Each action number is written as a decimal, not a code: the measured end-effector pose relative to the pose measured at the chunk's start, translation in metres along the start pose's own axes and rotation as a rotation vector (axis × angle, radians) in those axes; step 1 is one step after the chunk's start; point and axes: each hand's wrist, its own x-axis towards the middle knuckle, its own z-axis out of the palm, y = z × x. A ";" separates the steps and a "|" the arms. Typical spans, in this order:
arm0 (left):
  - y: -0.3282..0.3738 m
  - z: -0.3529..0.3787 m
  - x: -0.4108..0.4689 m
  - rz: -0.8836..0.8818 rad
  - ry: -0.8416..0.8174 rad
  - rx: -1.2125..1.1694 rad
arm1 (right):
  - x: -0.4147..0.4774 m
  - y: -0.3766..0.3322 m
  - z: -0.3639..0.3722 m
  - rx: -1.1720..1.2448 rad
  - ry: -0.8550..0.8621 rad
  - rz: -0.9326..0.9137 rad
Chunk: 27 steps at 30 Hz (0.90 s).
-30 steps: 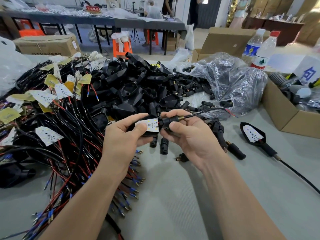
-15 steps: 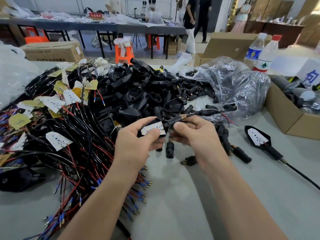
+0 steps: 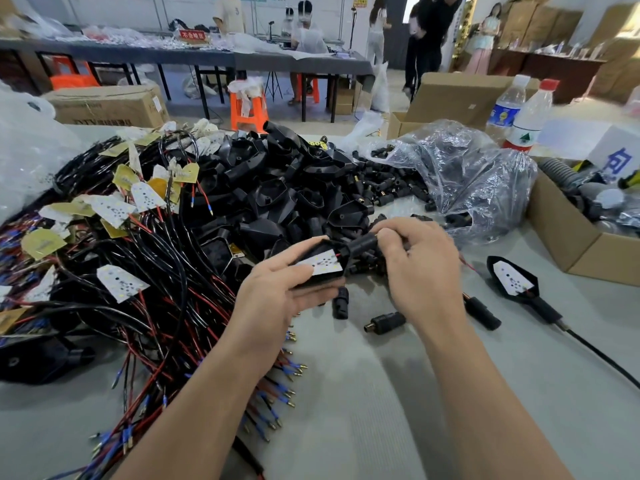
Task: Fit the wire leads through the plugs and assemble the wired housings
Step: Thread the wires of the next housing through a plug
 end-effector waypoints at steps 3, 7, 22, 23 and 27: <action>0.003 0.005 -0.001 -0.046 -0.066 -0.066 | 0.006 -0.005 -0.011 0.031 0.014 -0.031; 0.004 0.006 -0.002 -0.041 0.011 -0.095 | 0.002 -0.018 -0.020 -0.013 -0.044 -0.120; -0.042 0.146 0.004 -0.099 0.044 -0.015 | -0.045 0.093 -0.130 -0.338 0.239 0.236; -0.049 0.154 0.005 -0.093 0.050 0.059 | -0.050 0.104 -0.126 -0.356 0.217 0.326; -0.078 0.158 -0.006 0.049 0.065 0.410 | -0.058 0.127 -0.114 -0.552 -0.007 0.511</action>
